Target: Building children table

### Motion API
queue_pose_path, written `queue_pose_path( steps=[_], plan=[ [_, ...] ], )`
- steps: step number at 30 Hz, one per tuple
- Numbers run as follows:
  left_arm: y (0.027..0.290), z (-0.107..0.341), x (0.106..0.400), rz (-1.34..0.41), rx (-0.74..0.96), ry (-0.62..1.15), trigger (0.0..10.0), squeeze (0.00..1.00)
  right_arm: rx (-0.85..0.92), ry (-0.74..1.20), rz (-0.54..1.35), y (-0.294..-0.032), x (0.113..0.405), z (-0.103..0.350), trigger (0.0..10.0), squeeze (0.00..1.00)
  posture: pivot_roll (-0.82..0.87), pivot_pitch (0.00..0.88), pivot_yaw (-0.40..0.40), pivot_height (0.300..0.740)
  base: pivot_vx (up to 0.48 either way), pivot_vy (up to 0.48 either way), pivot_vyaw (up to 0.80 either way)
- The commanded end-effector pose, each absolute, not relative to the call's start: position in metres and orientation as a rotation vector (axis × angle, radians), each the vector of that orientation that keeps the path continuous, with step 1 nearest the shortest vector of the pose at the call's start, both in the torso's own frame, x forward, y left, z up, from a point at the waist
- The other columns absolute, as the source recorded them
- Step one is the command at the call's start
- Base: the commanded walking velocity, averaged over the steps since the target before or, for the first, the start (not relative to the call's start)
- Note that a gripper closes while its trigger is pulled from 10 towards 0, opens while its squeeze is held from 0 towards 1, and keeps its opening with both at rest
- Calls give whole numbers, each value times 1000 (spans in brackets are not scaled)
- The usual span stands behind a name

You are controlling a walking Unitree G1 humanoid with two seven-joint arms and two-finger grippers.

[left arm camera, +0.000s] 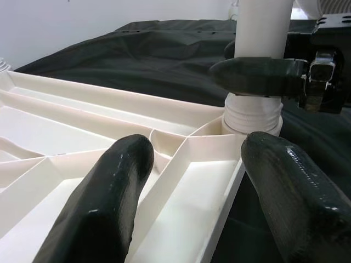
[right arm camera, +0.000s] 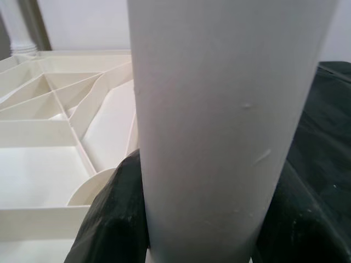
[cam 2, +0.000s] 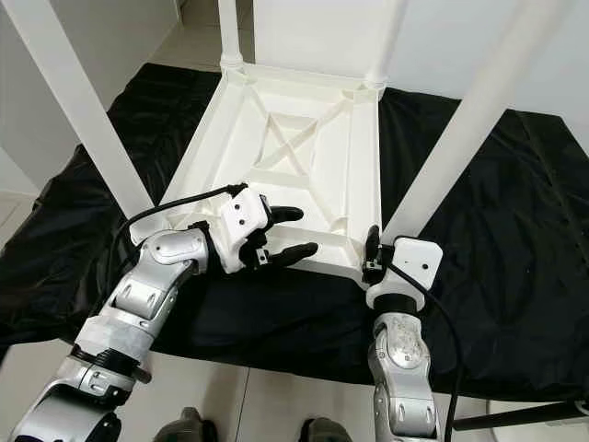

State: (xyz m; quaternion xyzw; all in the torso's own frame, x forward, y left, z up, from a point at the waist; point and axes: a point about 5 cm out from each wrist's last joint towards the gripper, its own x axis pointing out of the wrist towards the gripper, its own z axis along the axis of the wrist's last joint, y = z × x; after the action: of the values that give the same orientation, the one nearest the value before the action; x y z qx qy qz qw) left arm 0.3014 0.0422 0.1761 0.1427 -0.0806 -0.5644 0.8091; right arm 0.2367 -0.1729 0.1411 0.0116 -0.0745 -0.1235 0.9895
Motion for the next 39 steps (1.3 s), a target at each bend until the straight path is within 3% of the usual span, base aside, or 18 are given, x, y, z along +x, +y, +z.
queue_pose_path(
  steps=[1, 2, 3, 4, 5, 14, 15, 29, 39],
  plan=[
    [39, 173, 301, -1226, 309, -168, 10000, 0, 38, -23, -273, -177, 233, 117, 10000, 0, 13, 78, 6, 740, 0, 0, 0],
    [39, 173, 301, -1227, 310, -169, 10000, 0, 46, -14, -253, -175, 232, 116, 10000, 0, 13, 78, 6, 740, 0, 0, 0],
    [39, 173, 300, -1229, 311, -169, 10000, 0, 49, -14, -245, -175, 232, 116, 10000, 831, 13, 77, 4, 740, 0, 0, 0],
    [39, 173, 300, -1229, 311, -169, 10000, 0, 49, -14, -245, -175, 232, 116, 10000, 831, 13, 77, 4, 740, 0, 0, 0],
    [38, 173, 299, -1233, 312, -171, 10000, 0, 48, -22, -242, -178, 231, 117, 10000, 1000, 14, 72, -1, 740, 0, 0, 0],
    [34, 170, 286, -1270, 295, -194, 10000, 0, -31, -26, -163, -191, 232, 121, 10000, 1000, 20, 56, -15, 740, 0, 0, 0],
    [35, 169, 282, -1278, 293, -199, 10000, 0, -48, -27, -92, -194, 232, 122, 10000, 0, 23, 50, -16, 740, 0, 0, 0],
    [43, 167, 272, -1207, 251, -191, 10000, 0, -139, -39, 285, -206, 238, 132, 10000, 0, 45, 31, -36, 740, 0, 0, 0],
    [46, 163, 266, -1177, 188, -125, 10000, 0, -173, -42, 384, -212, 248, 137, 10000, 0, 63, 39, -61, 740, 0, 0, 0]
  ],
)
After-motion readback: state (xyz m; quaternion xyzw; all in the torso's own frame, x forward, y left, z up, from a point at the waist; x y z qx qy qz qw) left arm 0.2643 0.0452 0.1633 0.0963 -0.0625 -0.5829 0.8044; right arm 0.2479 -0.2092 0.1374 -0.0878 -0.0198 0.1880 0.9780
